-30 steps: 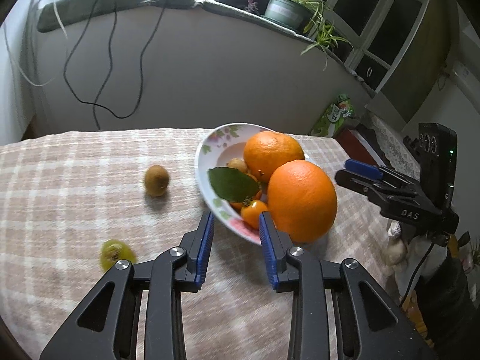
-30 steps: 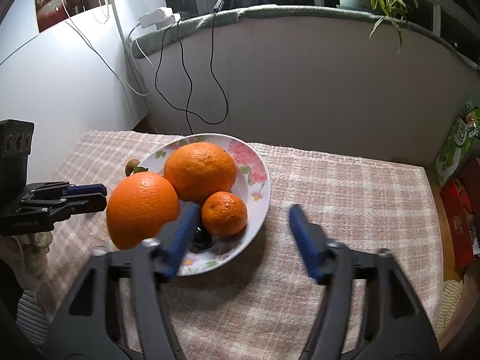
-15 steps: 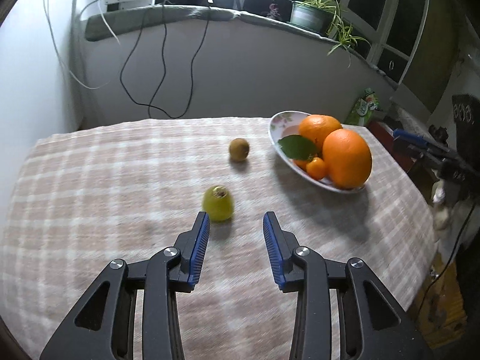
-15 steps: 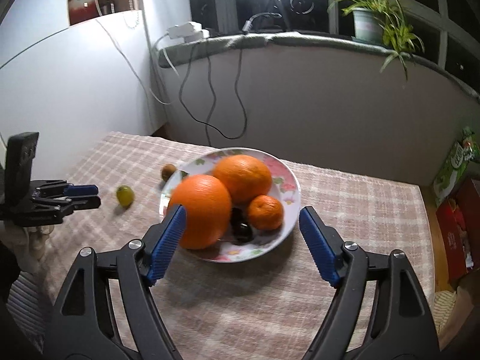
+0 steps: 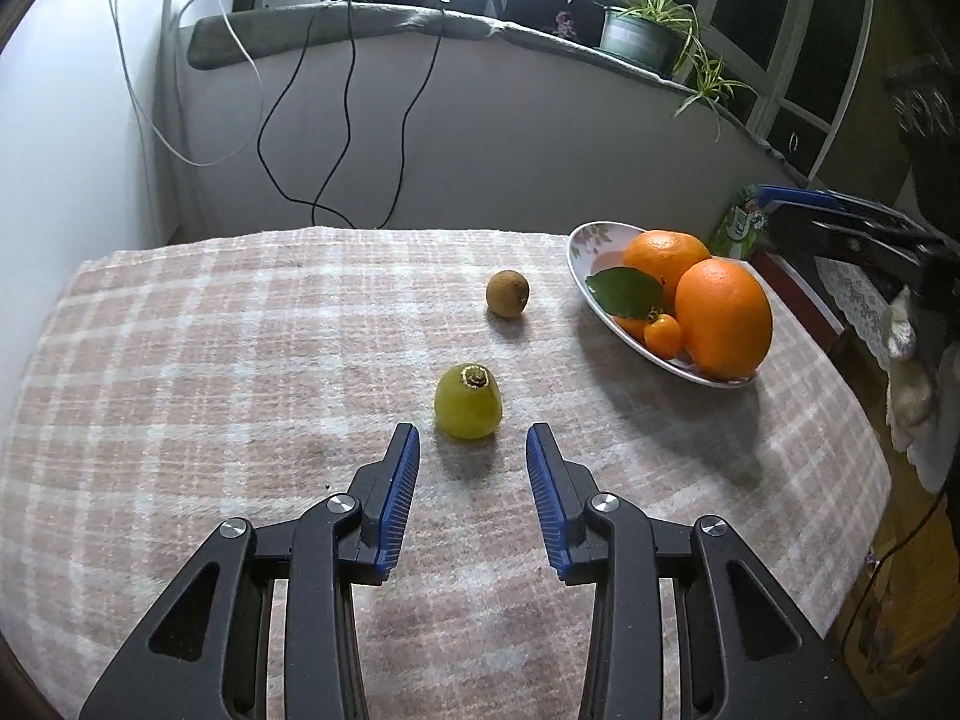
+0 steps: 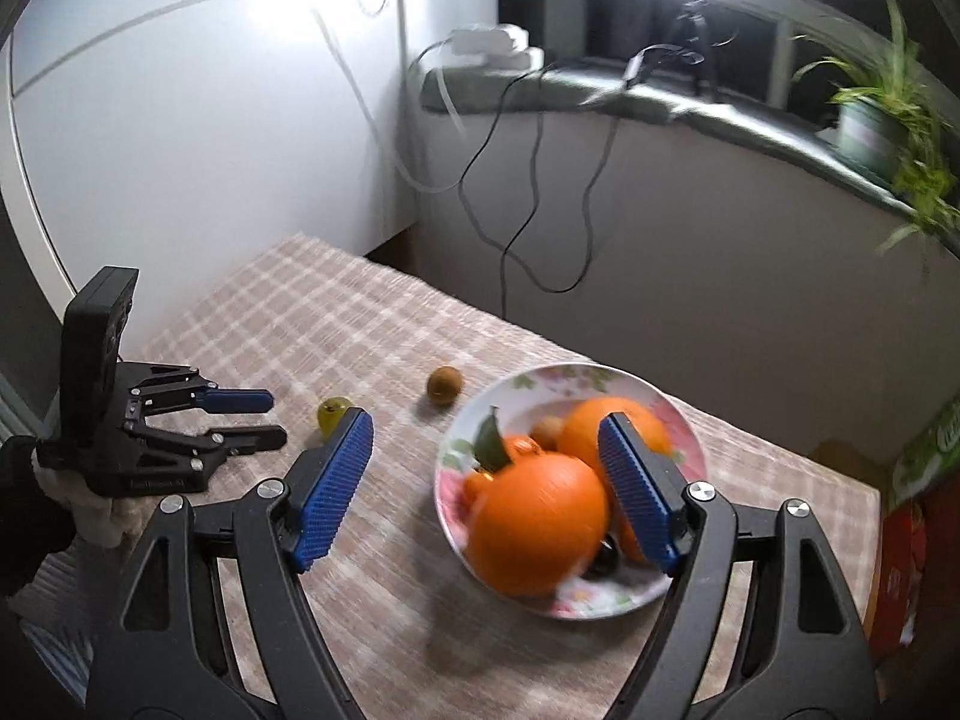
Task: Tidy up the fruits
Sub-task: 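Move the left gripper to the green fruit while the right gripper approaches the brown kiwi, then close the right gripper on the brown kiwi while the left gripper grasps the green fruit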
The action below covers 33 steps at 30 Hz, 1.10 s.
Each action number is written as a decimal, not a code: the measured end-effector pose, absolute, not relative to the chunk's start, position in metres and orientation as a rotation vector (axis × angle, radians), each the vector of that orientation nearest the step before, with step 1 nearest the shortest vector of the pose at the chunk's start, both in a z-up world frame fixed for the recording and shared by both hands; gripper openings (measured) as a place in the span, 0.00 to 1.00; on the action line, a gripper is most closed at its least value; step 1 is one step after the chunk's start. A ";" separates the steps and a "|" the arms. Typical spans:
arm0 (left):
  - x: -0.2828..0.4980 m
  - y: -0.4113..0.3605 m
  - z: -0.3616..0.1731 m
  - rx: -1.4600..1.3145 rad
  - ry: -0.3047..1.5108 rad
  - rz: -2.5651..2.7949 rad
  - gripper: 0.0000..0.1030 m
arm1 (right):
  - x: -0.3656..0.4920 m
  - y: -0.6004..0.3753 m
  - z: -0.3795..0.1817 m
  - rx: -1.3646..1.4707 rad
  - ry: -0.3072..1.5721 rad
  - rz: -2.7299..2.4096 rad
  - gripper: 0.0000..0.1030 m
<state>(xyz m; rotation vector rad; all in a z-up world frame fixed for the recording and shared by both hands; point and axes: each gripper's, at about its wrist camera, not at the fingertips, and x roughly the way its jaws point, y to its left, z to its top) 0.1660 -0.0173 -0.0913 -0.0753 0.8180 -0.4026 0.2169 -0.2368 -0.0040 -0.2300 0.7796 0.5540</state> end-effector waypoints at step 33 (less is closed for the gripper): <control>0.197 -0.026 -0.103 -0.091 0.835 -0.448 0.35 | 0.326 -0.123 -0.091 -0.350 1.192 0.514 0.43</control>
